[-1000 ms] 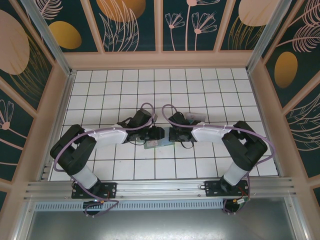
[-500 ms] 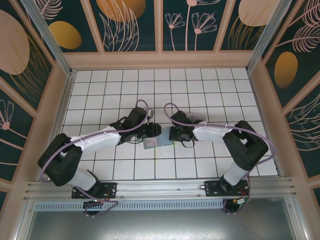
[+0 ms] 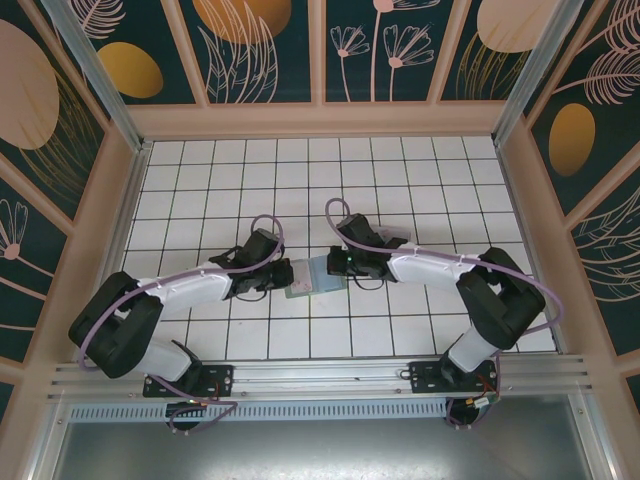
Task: Take the credit cards out of the card holder
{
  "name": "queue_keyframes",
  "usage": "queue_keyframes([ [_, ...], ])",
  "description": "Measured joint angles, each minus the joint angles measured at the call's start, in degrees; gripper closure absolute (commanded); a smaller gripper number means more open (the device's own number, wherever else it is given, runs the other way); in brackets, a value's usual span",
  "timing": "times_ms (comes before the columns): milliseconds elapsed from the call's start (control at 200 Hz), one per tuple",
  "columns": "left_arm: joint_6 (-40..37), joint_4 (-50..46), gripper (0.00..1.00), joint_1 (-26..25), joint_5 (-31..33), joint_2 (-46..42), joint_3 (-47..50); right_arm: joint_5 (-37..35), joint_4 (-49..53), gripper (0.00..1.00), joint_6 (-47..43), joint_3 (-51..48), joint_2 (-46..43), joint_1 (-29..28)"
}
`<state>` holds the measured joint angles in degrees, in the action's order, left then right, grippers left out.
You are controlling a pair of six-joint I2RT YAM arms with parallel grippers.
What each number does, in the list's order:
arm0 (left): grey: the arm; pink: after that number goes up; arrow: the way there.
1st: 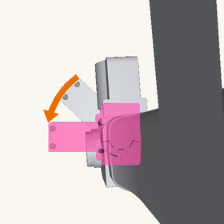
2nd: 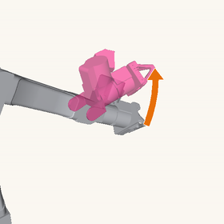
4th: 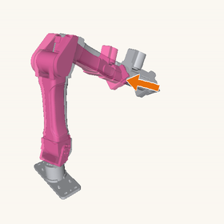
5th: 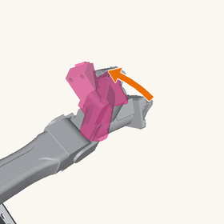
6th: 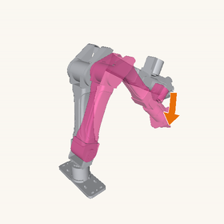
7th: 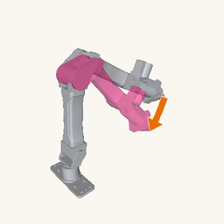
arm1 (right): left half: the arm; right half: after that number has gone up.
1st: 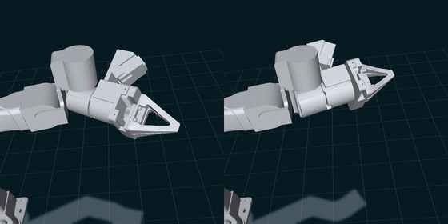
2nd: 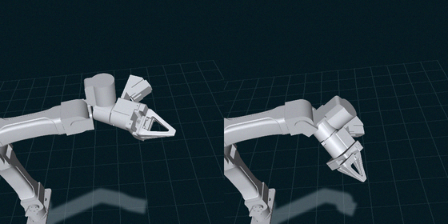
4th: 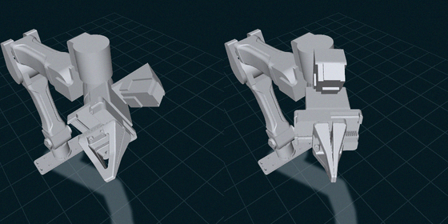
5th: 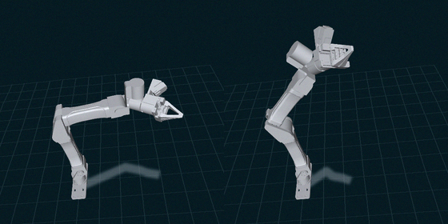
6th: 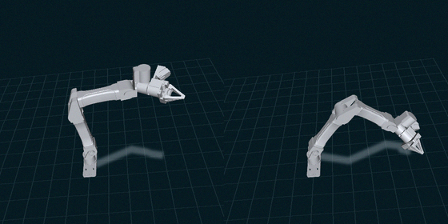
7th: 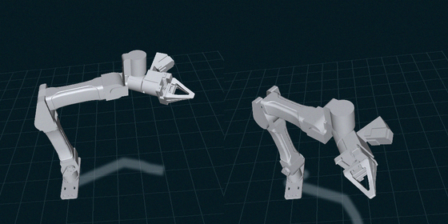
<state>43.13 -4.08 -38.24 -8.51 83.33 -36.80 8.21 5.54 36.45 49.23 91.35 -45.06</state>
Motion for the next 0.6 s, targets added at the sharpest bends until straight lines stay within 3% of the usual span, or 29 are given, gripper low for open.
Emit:
queue_keyframes([
  [601,0.00,1.75,0.94,0.00,-0.63,4.11,0.07,5.31,-2.47,0.84,0.22,2.51,6.49,-3.02],
])
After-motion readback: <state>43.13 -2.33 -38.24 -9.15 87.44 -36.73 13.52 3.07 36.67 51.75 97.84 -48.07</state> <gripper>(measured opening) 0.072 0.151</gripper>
